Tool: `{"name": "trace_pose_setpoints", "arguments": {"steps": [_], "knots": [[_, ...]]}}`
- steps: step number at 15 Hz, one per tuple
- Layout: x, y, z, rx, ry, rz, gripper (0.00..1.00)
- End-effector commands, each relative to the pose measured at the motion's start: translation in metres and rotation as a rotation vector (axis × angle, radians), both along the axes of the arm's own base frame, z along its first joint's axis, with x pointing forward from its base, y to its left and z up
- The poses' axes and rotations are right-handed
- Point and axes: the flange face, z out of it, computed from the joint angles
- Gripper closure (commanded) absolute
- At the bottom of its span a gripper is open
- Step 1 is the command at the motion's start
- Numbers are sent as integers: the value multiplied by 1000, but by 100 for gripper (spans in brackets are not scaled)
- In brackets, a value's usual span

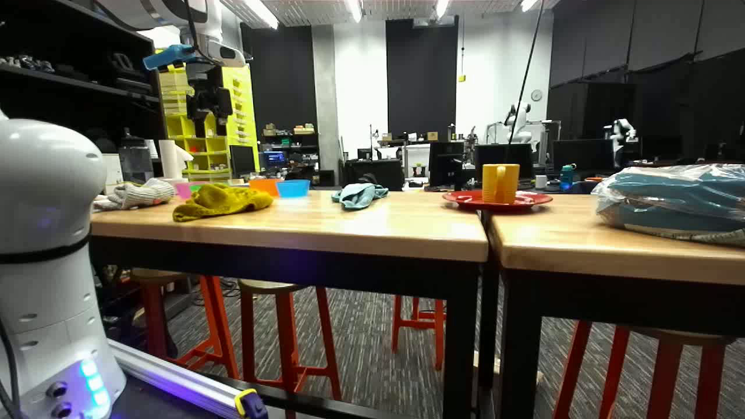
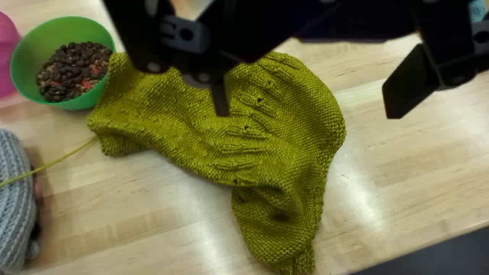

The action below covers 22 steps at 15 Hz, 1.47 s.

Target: Unfold the yellow cloth and move it to the left.

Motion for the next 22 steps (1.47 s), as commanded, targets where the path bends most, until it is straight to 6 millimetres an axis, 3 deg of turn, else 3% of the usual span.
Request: {"name": "trace_pose_setpoints", "arguments": {"steps": [1,11,17,22], "knots": [[0,0,1,0,-2,0,0],[0,0,2,0,-4,0,0],[4,-12,-18,20,5,-36,0],[8,-36,-46,42,-19,-92,0]]}}
